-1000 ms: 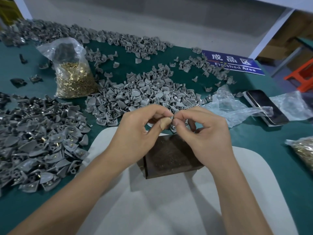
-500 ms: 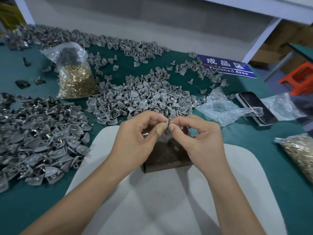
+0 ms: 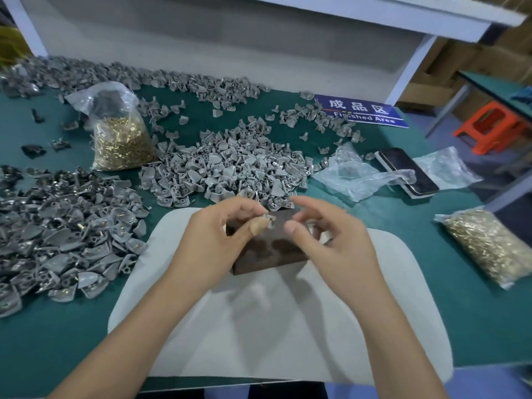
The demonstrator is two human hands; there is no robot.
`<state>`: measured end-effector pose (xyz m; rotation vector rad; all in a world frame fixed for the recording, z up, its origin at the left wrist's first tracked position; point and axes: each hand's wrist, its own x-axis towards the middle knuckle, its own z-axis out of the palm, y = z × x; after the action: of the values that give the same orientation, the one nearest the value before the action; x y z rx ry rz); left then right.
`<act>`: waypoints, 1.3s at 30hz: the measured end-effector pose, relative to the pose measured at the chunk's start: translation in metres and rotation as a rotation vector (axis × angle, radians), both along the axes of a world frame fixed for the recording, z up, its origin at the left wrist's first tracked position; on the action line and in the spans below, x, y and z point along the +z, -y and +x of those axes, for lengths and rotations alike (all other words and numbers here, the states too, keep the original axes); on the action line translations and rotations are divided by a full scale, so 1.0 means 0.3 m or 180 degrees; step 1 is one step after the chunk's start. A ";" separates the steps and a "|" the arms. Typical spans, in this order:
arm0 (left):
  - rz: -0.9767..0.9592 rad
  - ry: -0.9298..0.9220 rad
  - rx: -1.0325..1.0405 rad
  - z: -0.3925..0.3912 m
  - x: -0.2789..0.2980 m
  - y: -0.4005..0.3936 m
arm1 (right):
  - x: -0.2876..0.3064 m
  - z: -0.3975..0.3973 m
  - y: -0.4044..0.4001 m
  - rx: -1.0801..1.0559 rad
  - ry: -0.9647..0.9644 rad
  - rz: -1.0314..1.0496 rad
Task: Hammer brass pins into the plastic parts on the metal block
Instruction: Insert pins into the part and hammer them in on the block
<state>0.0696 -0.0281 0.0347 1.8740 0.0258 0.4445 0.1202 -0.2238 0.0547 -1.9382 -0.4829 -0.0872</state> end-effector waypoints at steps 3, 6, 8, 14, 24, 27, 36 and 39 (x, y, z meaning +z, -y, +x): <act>0.0513 0.0054 0.0285 -0.006 -0.014 -0.002 | -0.033 0.005 0.139 -0.1342 0.0092 -0.2152; 0.0842 -0.0019 0.0353 -0.007 -0.017 -0.002 | -0.060 -0.009 0.189 -0.1260 -0.0423 -0.3145; 0.0988 -0.0094 0.0375 -0.013 -0.012 -0.010 | -0.060 -0.002 0.205 -0.1062 -0.0560 -0.2778; 0.1422 -0.0172 0.0291 -0.038 0.025 -0.029 | 0.061 -0.058 0.230 -0.0611 -0.0441 -0.1239; 0.1705 -0.0261 0.0436 -0.048 0.041 -0.009 | 0.115 -0.143 0.127 -0.0992 0.0336 -0.1838; 0.1776 -0.0281 0.0439 -0.048 0.045 -0.011 | 0.111 -0.132 0.116 -0.0259 -0.0263 -0.0986; 0.2244 -0.0242 0.0650 -0.052 0.044 0.003 | 0.059 -0.153 0.065 -0.0339 0.0283 -0.2042; 0.2204 -0.0253 0.0680 -0.058 0.041 0.004 | 0.073 -0.169 0.045 -0.0329 0.0390 -0.1681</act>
<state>0.0520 -0.0293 0.0469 2.5849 0.1413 0.5719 0.0695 -0.2372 0.0768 -2.4869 -0.5225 -0.1578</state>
